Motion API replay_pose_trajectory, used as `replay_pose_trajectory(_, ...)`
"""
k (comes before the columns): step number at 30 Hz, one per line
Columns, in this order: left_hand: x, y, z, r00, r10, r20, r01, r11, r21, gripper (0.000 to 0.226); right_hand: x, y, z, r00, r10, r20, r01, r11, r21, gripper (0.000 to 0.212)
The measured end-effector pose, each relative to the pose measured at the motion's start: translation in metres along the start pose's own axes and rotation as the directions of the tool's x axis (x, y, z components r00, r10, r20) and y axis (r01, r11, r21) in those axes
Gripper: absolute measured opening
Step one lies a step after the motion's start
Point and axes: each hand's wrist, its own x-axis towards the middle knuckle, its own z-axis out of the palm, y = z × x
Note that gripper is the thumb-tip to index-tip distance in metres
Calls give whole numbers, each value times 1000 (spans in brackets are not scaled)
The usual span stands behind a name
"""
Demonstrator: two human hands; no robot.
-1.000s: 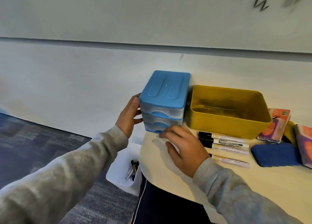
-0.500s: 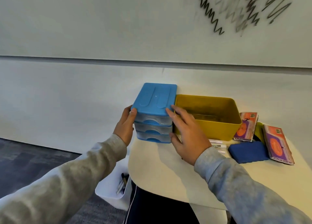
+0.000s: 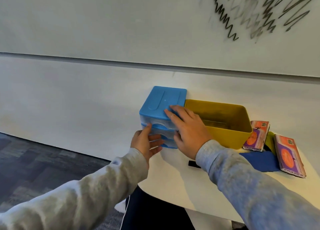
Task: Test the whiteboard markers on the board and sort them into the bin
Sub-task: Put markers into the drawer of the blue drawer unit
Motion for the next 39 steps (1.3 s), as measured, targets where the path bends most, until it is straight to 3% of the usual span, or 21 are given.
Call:
replay_pose_trajectory(5, 0, -1, 20, 997, -67, -37, 58, 975, -215, 47, 3, 1, 0, 1000, 21, 9, -22, 998, 67, 66)
replay_pose_trajectory(12, 5, 0, 19, 986, -73, -149, 37, 971, -235, 47, 0, 0, 18, 996, 58, -69, -50, 992, 120, 66)
replay_pose_trajectory(16, 1, 0, 19, 993, -65, -103, 33, 957, -287, 45, 0, 3, 24, 995, 57, -85, -45, 990, 135, 68)
replay_pose_trajectory(31, -28, -13, -1, 991, -57, -123, 34, 983, -181, 36, 2, 7, 18, 987, 43, -155, -8, 975, 220, 66)
replay_pose_trajectory(39, -58, -6, -51, 992, -119, -39, 121, 990, 67, 35, 4, 7, 16, 991, 56, -124, -26, 973, 231, 68)
